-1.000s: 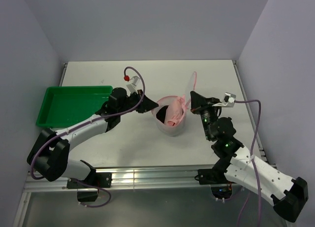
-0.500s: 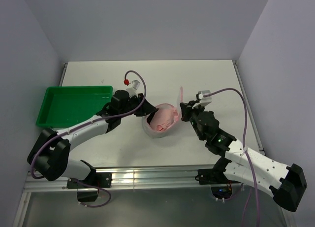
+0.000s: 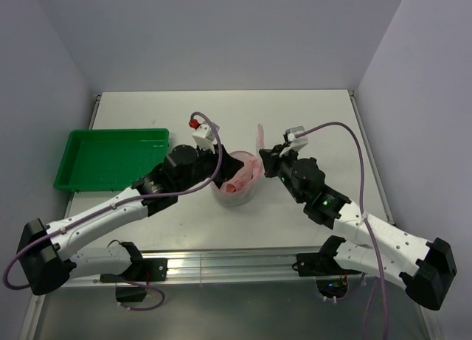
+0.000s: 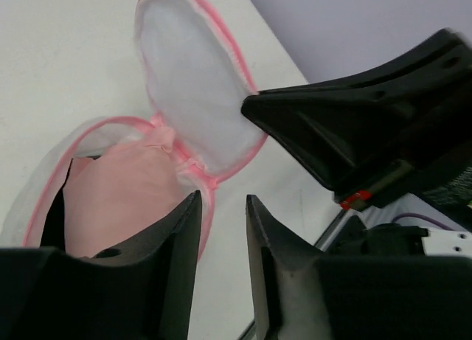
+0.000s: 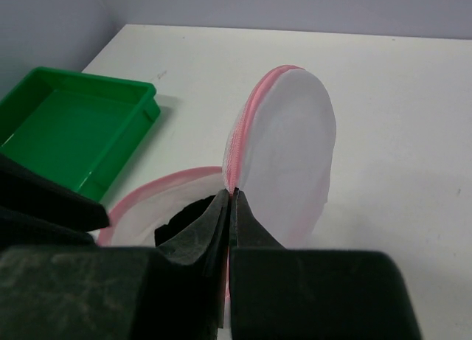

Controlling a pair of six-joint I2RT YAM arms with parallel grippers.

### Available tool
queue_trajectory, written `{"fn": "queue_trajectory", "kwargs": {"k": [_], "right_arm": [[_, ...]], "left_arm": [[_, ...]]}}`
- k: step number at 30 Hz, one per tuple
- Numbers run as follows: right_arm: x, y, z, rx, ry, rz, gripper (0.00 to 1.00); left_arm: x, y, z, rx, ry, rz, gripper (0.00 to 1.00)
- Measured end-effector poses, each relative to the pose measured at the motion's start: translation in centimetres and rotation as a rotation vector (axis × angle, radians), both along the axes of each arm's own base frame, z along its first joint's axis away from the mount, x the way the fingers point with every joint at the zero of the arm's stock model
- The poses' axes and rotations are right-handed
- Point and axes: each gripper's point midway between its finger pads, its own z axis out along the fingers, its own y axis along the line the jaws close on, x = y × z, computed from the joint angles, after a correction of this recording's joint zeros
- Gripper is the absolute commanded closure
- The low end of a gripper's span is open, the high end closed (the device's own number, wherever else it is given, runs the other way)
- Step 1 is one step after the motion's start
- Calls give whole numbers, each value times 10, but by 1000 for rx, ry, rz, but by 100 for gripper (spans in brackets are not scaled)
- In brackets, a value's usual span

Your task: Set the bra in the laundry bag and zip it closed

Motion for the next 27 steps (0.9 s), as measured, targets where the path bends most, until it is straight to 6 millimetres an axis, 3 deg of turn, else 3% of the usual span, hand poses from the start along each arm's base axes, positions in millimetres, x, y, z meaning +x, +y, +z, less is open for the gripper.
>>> {"fn": "queue_trajectory", "kwargs": {"k": [3, 8, 10, 13, 20, 24, 26, 27], "right_arm": [[2, 6, 6, 3, -5, 20, 100], [2, 12, 12, 17, -16, 46, 100], [3, 16, 18, 26, -24, 57, 100], [3, 20, 24, 41, -38, 71, 100], [2, 34, 35, 75, -59, 154, 100], [1, 38, 41, 104, -67, 186, 100], [0, 39, 43, 119, -69, 193, 100], [1, 39, 43, 127, -70, 196, 100]], "left_arm": [[8, -8, -14, 45, 7, 7, 66], [22, -13, -74, 194, 82, 35, 65], [24, -14, -91, 232, 104, 37, 69], [28, -17, -103, 261, 116, 42, 79], [38, -29, -125, 266, 138, 54, 90], [44, -32, -143, 267, 178, 89, 89], [47, -31, -148, 263, 196, 121, 83], [48, -30, -148, 256, 202, 135, 75]]}}
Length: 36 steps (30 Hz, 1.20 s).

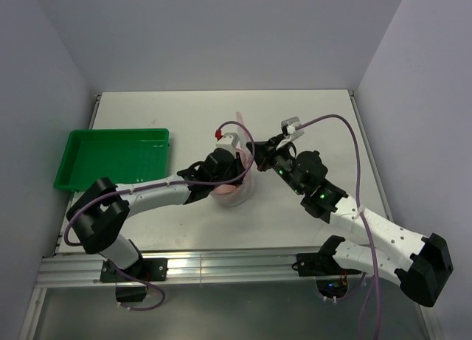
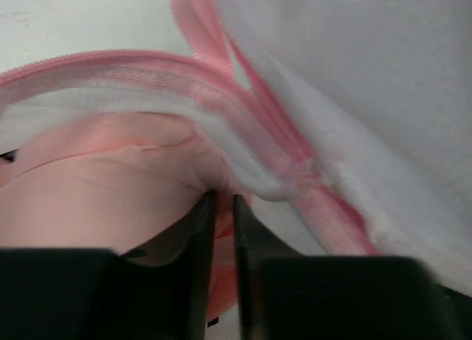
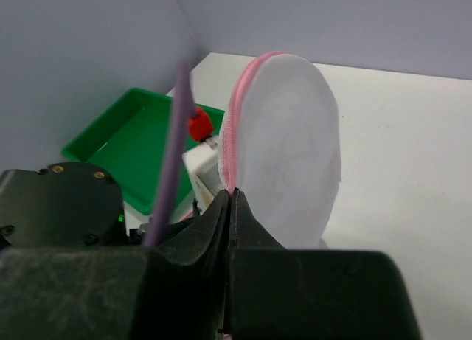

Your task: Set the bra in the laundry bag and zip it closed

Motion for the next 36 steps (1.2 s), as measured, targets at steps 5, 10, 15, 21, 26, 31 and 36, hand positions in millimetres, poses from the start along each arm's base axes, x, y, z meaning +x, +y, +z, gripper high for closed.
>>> {"fn": "queue_trajectory", "kwargs": {"k": [5, 10, 15, 21, 26, 31, 36], "right_arm": [[-1, -5, -16, 7, 16, -6, 100], [4, -14, -26, -1, 33, -33, 100], [5, -23, -24, 1, 26, -57, 100], [2, -34, -17, -1, -3, -76, 100], [1, -34, -23, -29, 4, -69, 100], [0, -36, -27, -62, 6, -68, 100], [-3, -41, -27, -100, -2, -72, 100]], "left_arm": [[-2, 4, 18, -64, -12, 33, 52], [-11, 20, 87, -170, -103, 38, 30], [-22, 46, 157, -270, -196, 39, 36], [-31, 95, 128, -205, -154, 110, 32], [-36, 128, 60, -54, -35, 173, 33], [-29, 135, 50, -25, -21, 203, 38], [-23, 123, 47, -51, -21, 158, 53]]}}
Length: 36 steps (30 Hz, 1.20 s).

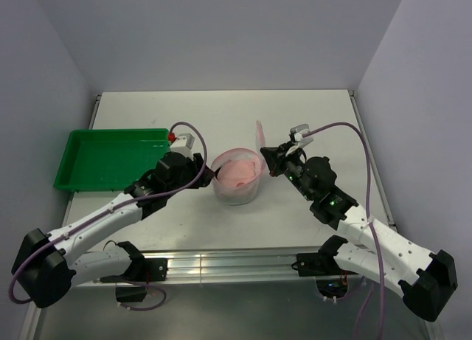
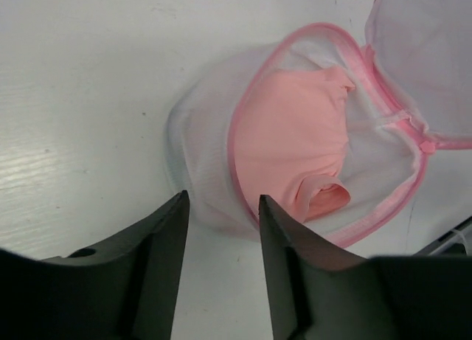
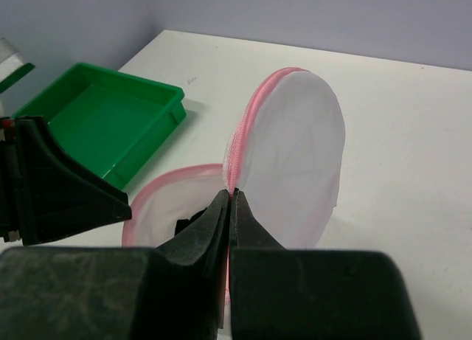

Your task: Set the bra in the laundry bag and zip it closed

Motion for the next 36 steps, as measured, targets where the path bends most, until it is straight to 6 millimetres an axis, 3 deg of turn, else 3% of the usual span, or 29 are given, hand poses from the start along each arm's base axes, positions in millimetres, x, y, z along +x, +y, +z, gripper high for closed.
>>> {"fn": "queue_trajectory", "kwargs": {"k": [2, 4, 5, 6, 8, 14, 18, 19, 21, 22, 23, 25, 28, 36], "right_arm": [[-1, -1, 0, -13, 1, 1, 100], [-1, -1, 0, -21, -1, 2, 100], [-1, -1, 0, -27, -1, 6, 100], [-2, 0, 0, -32, 0, 11, 100], [-4, 2, 0, -41, -1, 32, 100], [-16, 21, 7, -70, -5, 149, 100], [-32, 63, 7, -93, 22, 309, 99], [-35, 73, 4, -106, 34, 338, 95], [-40, 95, -10, -149, 90, 386, 72], [-40, 103, -19, -177, 116, 396, 59], [-39, 106, -30, -198, 148, 391, 35], [-36, 103, -51, -246, 208, 354, 25], [-31, 87, -67, -281, 275, 276, 23], [-32, 29, -38, -46, 302, 48, 29]], "left_arm": [[1, -7, -6, 0, 11, -29, 55], [1, -14, -14, 4, 28, -54, 63], [2, -17, -17, 3, 34, -66, 71], [2, -19, -20, 4, 41, -70, 86], [3, -23, -23, 0, 45, -84, 99], [14, -37, -24, -20, 39, -107, 100], [22, -42, -22, -44, 32, -113, 100], [24, -42, -20, -50, 29, -110, 100], [28, -41, -16, -73, 19, -107, 100], [30, -41, -13, -84, 14, -106, 100], [32, -40, -12, -90, 11, -103, 100], [36, -38, -10, -102, 9, -96, 100], [38, -35, -11, -129, 10, -93, 100], [37, -31, -10, -153, 6, -104, 100]]}}
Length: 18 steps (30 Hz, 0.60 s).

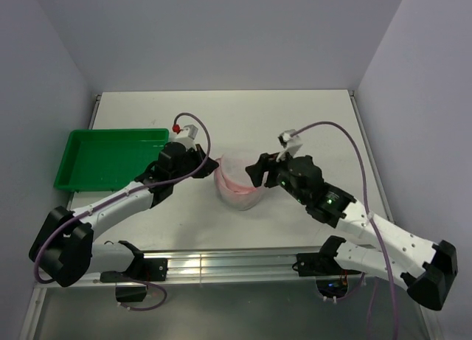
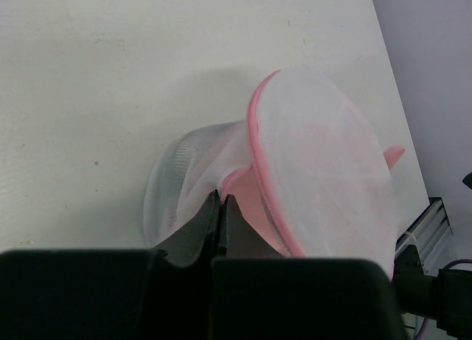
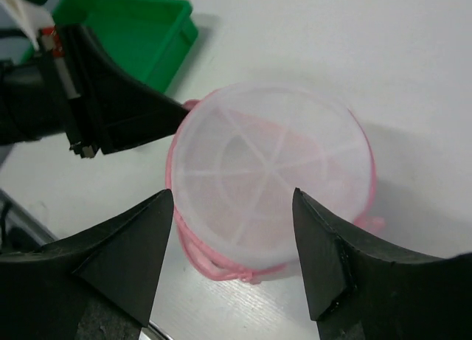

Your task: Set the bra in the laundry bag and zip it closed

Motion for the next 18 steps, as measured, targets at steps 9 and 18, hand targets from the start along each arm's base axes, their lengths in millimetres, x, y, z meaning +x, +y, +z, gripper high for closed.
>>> {"fn": "queue_trajectory", "kwargs": {"k": [9, 18], "right_arm": [[-23, -53, -57, 180, 163, -253, 13], [-12, -49, -66, 335, 233, -308, 5]], "left_arm": [[-1, 3, 11, -17, -22, 7, 61], [-12, 24, 45, -58, -81, 80, 42]]}}
